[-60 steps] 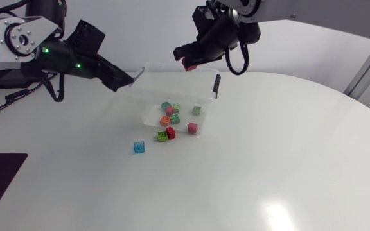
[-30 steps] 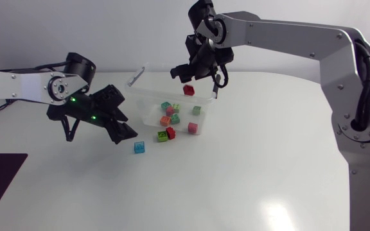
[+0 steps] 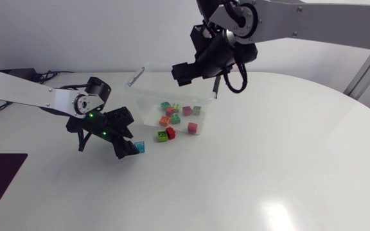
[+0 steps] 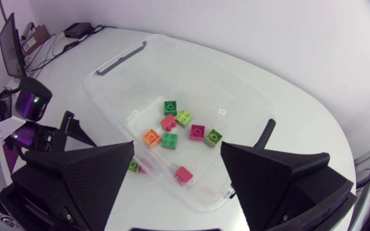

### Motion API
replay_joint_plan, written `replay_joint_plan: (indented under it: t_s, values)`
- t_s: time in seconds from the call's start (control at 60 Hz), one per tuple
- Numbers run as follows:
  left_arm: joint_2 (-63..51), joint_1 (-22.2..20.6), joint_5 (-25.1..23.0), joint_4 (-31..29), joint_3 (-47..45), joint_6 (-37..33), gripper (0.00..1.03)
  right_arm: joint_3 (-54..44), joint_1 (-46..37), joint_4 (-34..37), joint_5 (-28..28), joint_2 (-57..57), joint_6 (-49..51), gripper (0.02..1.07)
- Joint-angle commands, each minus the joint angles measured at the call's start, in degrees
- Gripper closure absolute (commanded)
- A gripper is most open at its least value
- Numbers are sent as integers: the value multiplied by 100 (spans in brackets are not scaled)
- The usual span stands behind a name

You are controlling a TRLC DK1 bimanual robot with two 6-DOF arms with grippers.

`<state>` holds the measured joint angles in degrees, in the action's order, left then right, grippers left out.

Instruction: Place the duplo bricks in the container

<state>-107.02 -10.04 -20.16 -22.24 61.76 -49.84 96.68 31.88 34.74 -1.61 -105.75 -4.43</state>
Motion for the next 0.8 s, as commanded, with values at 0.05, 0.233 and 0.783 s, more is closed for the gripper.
replay_joint_plan:
  t_s: [0.05, 0.233, 0.783]
  values:
    - [-267, -103, 83, 106, 38, -236, 15, -879, 337, -284, -85, 178, -217, 7]
    - [-513, -182, 100, 343, 56, -227, 18, -1626, 635, -776, -270, 213, -217, 7]
    - [-530, -209, 83, 510, 47, -157, 61, -1266, 600, -873, -718, 450, 240, 7]
